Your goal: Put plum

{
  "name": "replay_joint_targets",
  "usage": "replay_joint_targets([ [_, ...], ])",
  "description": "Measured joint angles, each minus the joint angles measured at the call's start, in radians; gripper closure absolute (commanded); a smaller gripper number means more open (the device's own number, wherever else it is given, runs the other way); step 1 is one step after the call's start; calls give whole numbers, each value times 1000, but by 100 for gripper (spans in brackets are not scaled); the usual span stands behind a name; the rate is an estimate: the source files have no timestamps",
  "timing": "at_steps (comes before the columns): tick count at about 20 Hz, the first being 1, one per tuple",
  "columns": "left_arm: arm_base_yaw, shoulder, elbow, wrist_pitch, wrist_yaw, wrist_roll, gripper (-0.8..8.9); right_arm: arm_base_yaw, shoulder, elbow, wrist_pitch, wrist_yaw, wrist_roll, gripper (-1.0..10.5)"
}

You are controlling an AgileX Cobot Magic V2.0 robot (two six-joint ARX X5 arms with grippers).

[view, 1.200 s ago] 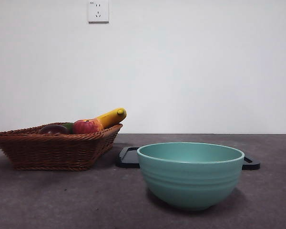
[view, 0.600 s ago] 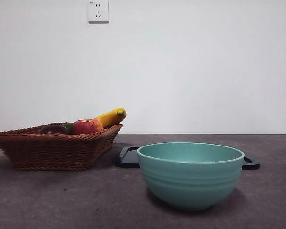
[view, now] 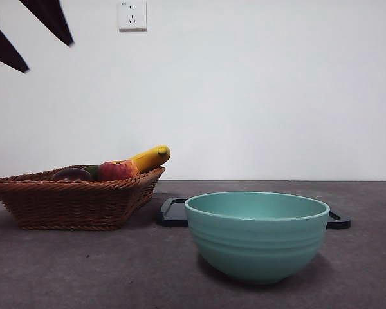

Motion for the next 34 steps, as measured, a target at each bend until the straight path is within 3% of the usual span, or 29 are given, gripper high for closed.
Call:
replay_joint_targets([
  [5, -15, 190, 50, 45, -17, 6, 350, 0, 0, 0, 5, 0, 0, 515],
  [9, -30, 294, 50, 57, -114, 43, 350, 0, 0, 0, 5, 0, 0, 515],
  [13, -31, 380, 50, 102, -119, 65, 350, 0, 0, 0, 5, 0, 0, 515],
  [31, -39, 536, 50, 156, -119, 83, 351, 0, 0, 0, 6, 0, 0, 515],
  [34, -39, 547, 50, 145, -119, 84, 440, 0, 0, 0, 6, 0, 0, 515],
])
